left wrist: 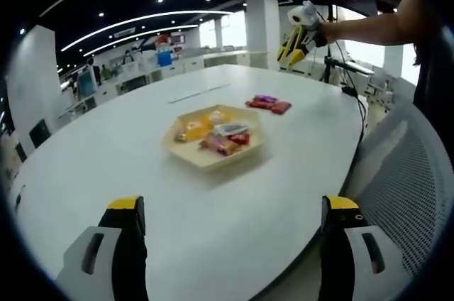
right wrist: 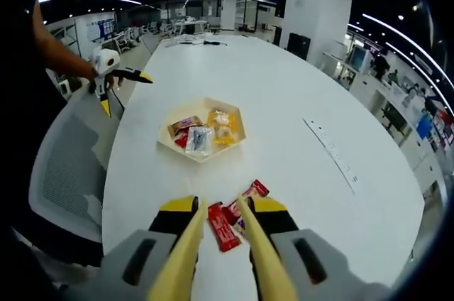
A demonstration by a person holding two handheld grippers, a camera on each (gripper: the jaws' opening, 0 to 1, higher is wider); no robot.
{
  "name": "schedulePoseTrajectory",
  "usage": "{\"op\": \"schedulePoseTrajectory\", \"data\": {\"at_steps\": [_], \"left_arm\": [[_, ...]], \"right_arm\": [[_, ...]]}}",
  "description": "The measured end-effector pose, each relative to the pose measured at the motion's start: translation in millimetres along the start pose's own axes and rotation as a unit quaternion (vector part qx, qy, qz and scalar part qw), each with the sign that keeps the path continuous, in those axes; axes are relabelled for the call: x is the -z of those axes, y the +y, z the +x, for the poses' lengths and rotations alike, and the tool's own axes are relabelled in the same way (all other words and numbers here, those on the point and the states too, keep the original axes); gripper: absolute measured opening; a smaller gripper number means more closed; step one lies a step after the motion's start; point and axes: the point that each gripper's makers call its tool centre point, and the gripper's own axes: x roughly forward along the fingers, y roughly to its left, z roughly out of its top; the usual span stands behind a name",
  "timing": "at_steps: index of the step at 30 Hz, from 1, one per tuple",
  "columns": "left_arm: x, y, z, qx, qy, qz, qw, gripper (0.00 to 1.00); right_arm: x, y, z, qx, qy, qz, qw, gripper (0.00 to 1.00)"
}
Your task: Place the target food into the container with the food tongs after gripping and lifting it, then release it inside without dropping or visibly crushing the food.
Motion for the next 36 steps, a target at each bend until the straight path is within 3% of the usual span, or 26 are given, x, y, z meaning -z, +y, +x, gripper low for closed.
{"op": "schedulePoseTrajectory", "data": {"at_steps": [16,24,31,36], "left_arm": [[1.7,-2.8,0.4,0.002,0.009,0.002,1.0,1.0],[4.0,-1.8,1.5,0.003,0.012,-0.002,0.9999,1.0],[4.6,-1.6,1.3,0.0,0.016,-0.005,0.9999,1.0],[6.1,-2.8,2.0,0.004,0.019,-0.004,0.9998,1.0]], "right_arm": [[50.4,1.9,34.5,-0.006,0.041,-0.002,0.9991,0.27],[76.0,3.4,55.4,-0.013,0.077,-0.029,0.9965,0.27],[88.0,3.3,63.6,-0.015,0.088,-0.03,0.9955,0.28],[82.8,1.3,69.4,-0.012,0.083,-0.036,0.9958,0.28]]}}
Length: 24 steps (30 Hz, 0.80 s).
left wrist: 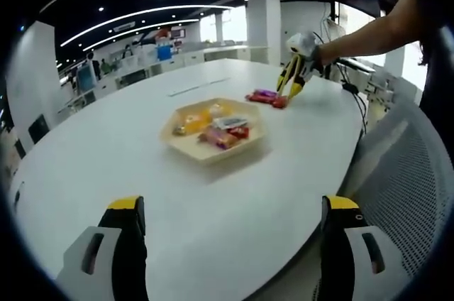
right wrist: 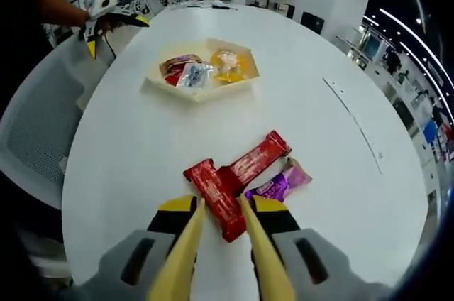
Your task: Place the target food into the container with the food tongs after gripping and lifting it, then release it inside without dropping or visibly crushing the food.
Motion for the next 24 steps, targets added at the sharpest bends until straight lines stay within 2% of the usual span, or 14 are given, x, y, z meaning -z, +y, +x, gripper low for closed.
{"op": "schedulePoseTrajectory", "data": {"at_steps": [5,10,14,17,19,20,21,23,24], "left_arm": [[0.7,0.4,0.3,0.0,0.0,0.001,1.0,1.0],[-1.1,0.8,-0.4,-0.002,-0.002,0.0,1.0,1.0],[-0.2,0.2,0.2,0.0,-0.001,0.002,1.0,1.0],[-0.6,0.5,0.0,-0.001,-0.002,0.002,1.0,1.0],[-1.1,0.8,-0.4,-0.002,-0.004,0.001,1.0,1.0],[-1.3,1.5,-0.6,-0.004,-0.004,0.001,1.0,0.99],[-1.2,2.0,-0.7,-0.005,-0.004,0.001,1.0,0.99],[-1.9,3.7,-1.1,-0.008,-0.007,0.001,0.9999,0.99],[-2.4,4.0,-1.4,-0.009,-0.008,0.0,0.9999,0.99]], "right_arm": [[-3.3,5.6,0.2,-0.012,0.004,0.009,0.9999,0.28],[-10.2,23.3,-5.6,-0.044,0.004,0.012,0.999,0.27],[-8.2,14.9,-2.1,-0.023,0.016,-0.018,0.9994,0.28],[-7.5,17.2,4.5,-0.033,0.02,-0.026,0.9989,0.29],[0.5,22.2,9.1,-0.038,0.046,-0.043,0.9973,0.29],[0.4,24.1,10.7,-0.035,0.046,-0.048,0.9972,0.28],[-3.5,23.5,8.4,-0.03,0.035,-0.021,0.9987,0.27],[0.2,23.3,6.1,-0.028,0.042,-0.019,0.9985,0.26],[0.3,25.7,5.8,-0.028,0.042,0.004,0.9987,0.25]]}}
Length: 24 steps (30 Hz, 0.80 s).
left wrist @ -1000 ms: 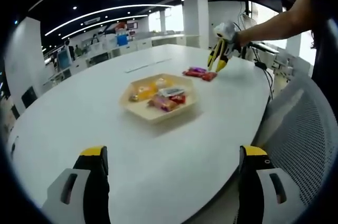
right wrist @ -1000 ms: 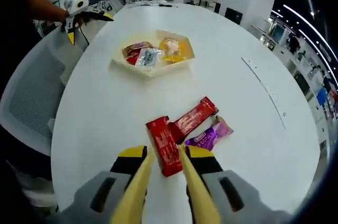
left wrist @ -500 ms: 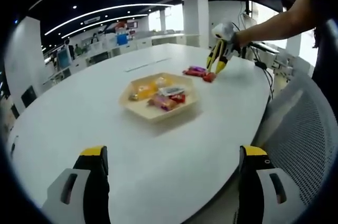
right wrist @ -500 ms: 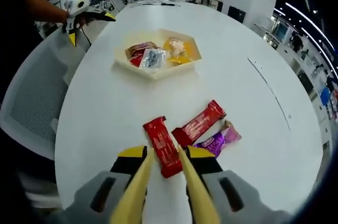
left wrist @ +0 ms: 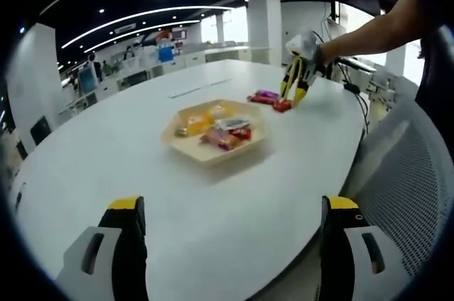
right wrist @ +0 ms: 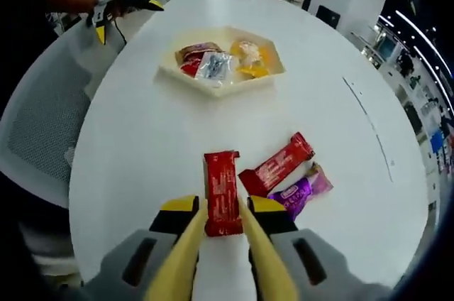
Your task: Place the target food into the container with the food tongs after gripping and lifting it, then release it inside without dropping or visibly crushing the food.
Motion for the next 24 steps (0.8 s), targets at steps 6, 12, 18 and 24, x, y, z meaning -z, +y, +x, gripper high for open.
{"op": "schedulePoseTrajectory", "data": {"at_steps": [6,12,18,24], "left_arm": [[-0.4,-1.5,-0.3,0.002,0.0,0.002,1.0,0.99],[-3.2,-2.0,-1.0,0.005,-0.006,-0.007,0.9999,0.99],[-11.0,-2.5,-3.6,0.011,-0.026,-0.021,0.9994,1.0],[-12.8,-3.6,-3.7,0.013,-0.032,-0.025,0.9991,1.0]], "right_arm": [[2.5,-4.1,-1.5,0.009,0.0,0.04,0.9992,0.23],[-3.6,-4.6,-12.0,0.005,-0.012,0.085,0.9963,0.24],[-15.4,-16.6,-29.0,0.014,-0.015,0.087,0.996,0.24],[-30.3,-25.5,-43.4,0.026,-0.021,0.078,0.9964,0.24]]}}
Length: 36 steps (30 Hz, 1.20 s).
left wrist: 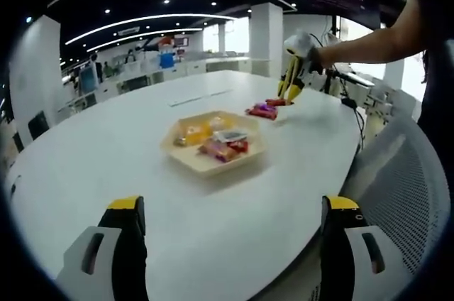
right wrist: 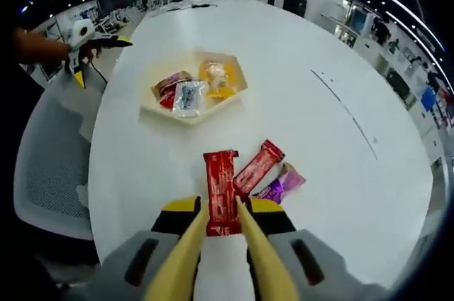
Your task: Place the target food into the container with the food tongs after gripping and lifting it, then release it inside without dropping or visibly crushing the food.
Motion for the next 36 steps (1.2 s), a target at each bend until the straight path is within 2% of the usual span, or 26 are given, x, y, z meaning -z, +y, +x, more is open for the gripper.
{"op": "schedulePoseTrajectory", "data": {"at_steps": [12,20,28,36], "left_arm": [[1.4,0.1,0.4,0.002,0.003,0.006,1.0,1.0],[-0.9,-0.2,-0.1,0.004,-0.004,0.005,1.0,1.0],[-1.3,0.7,-0.1,0.001,-0.005,0.007,1.0,1.0],[-3.5,0.1,-1.0,0.001,-0.009,0.008,0.9999,1.0]], "right_arm": [[-30.3,-17.4,-30.3,0.012,-0.007,0.004,0.9999,0.24],[-39.9,-23.8,-42.6,0.019,0.0,-0.005,0.9998,0.24],[-49.0,-22.8,-44.2,0.02,0.002,-0.011,0.9997,0.23],[-63.7,-15.1,-36.8,0.015,0.001,-0.016,0.9998,0.24]]}}
